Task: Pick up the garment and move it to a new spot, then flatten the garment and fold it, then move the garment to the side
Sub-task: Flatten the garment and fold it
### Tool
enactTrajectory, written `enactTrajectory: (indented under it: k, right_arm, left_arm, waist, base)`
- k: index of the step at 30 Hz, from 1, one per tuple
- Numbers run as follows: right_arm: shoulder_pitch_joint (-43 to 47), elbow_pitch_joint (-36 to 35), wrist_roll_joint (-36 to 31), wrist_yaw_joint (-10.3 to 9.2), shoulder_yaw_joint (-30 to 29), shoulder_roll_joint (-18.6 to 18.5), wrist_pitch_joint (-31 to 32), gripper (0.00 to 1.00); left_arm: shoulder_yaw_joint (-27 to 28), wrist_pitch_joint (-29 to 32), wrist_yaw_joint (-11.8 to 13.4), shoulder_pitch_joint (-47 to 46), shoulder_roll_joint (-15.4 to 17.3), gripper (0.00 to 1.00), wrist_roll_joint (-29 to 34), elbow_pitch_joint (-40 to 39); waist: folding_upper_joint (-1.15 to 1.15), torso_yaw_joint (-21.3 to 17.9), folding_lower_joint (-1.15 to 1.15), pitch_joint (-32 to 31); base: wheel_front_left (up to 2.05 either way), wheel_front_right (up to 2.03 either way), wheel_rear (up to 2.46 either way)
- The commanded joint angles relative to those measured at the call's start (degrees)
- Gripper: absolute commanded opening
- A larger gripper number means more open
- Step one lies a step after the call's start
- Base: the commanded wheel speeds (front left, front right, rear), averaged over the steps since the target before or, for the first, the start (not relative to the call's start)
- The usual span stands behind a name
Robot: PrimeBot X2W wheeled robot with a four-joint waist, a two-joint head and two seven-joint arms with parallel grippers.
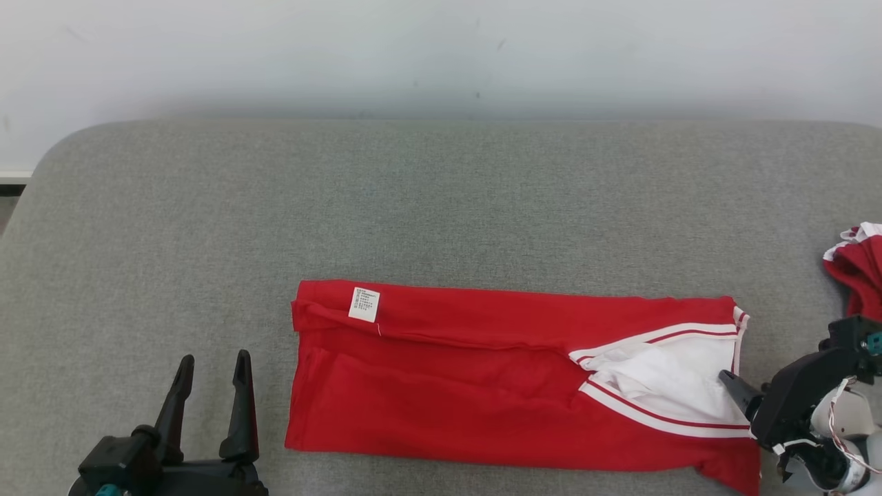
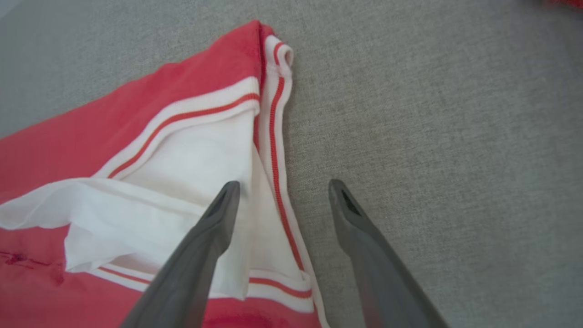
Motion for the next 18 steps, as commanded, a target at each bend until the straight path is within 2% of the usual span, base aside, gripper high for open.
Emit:
enactTrajectory:
  k: [1,7,13,14,15,16,18]
  right_arm:
    - [-0.8,2.1,-1.0,-0.15,-0.7,0.6,-1.1,1.00]
    - [-2.5,8.0,-3.7,-0.14,-1.5,2.8,-3.4,1.00]
    - [-2.8,11.7,-4.3,-0.12,1.6,4.2,-2.7,1.00]
    - [-2.7,12.2,-4.0,-0.03,2.1,4.3,-2.5,0.84]
    - [-2.8,12.9,-3.8,0.00,2.8,4.2,-2.6,0.22]
    - [-3.0,13.1,-4.1,-0.01,3.0,3.9,-3.2,0.00]
    - [-3.7,13.5,-5.1,-0.01,2.3,3.2,-5.0,0.00]
  left_arm:
    - [0.4,0.0,-0.1,-0.6,-0.1,1.00,0.8,0.0]
    - [0.3,0.0,-0.5,-1.0,-0.2,1.00,2.8,-0.7]
    - [0.5,0.0,-0.8,-2.2,-0.2,1.00,3.0,-0.7]
    - [0.6,0.0,-0.8,-2.3,-0.3,1.00,3.0,-0.5]
    - [0.7,0.0,-0.9,-2.6,-0.3,1.00,3.0,-0.2]
    - [0.7,0.0,-0.9,-2.8,-0.3,1.00,3.0,-0.1]
    - [0.7,0.0,-0.9,-3.3,-0.3,1.00,2.8,0.3]
  waist:
    - [0.00,0.6,0.00,0.4]
    - [0.00,1.4,0.00,0.4]
    - [0.00,1.4,0.00,0.1]
    - [0.00,1.3,0.00,0.1]
    - [0.00,1.2,0.00,0.0]
    - [0.00,1.0,0.00,0.0]
    - [0.00,0.8,0.00,0.1]
  base:
    - [0.00,0.00,0.00]
    - [0.00,0.00,0.00]
    - [0.00,0.00,0.00]
    - [0.00,0.00,0.00]
    - [0.00,0.00,0.00]
    - [0.00,0.00,0.00]
    - [0.00,0.00,0.00]
